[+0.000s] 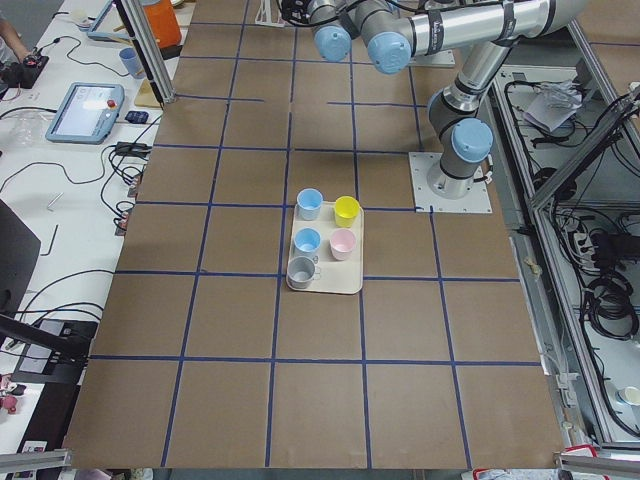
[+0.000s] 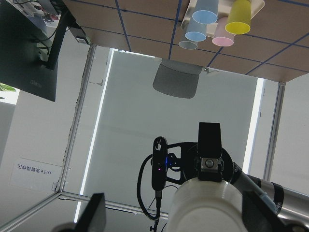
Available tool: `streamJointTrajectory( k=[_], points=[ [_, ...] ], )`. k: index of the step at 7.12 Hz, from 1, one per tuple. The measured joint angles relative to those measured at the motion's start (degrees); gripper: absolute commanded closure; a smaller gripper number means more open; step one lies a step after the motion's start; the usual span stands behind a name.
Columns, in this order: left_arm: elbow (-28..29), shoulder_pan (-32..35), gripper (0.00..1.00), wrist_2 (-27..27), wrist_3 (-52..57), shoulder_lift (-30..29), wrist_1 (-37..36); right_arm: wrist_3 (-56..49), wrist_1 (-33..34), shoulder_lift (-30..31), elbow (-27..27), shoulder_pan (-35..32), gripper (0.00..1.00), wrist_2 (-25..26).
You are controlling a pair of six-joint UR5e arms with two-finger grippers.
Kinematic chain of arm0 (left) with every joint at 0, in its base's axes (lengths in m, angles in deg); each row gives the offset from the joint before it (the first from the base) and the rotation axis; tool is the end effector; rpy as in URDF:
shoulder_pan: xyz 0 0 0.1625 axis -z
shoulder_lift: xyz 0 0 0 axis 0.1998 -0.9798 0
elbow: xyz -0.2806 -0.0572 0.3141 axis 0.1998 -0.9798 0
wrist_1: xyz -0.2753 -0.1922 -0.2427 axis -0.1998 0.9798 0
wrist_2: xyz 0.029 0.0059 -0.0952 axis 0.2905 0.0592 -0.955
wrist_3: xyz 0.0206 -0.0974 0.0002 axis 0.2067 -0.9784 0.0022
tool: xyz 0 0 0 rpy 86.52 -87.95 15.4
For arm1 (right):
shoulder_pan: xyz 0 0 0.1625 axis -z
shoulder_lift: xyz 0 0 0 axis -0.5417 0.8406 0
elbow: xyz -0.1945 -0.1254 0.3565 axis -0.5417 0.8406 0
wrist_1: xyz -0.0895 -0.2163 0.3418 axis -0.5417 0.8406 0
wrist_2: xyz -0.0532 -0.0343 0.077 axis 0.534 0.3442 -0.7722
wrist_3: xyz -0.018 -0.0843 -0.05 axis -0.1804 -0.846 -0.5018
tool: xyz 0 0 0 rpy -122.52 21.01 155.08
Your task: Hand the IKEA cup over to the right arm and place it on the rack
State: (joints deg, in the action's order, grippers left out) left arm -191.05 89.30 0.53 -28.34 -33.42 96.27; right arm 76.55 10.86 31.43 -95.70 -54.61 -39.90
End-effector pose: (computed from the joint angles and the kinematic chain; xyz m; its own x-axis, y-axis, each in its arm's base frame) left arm -0.1414 -0.4471 0.4846 -0.0340 0.1505 0.9880 -0.2079 0.9659 -0.1543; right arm 0.2079 -0.5114 0.5363 -0.0136 0.9761 -0.2167 0.2144 0.2145 0.9529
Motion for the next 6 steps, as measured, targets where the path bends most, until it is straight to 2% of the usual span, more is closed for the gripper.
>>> streamJointTrajectory(
  k=[6],
  points=[
    [-0.12,0.01,1.0,0.09,0.05,0.52,-0.09,2.68,1.18,0.76,0.25,-0.97,0.0,0.42]
  ],
)
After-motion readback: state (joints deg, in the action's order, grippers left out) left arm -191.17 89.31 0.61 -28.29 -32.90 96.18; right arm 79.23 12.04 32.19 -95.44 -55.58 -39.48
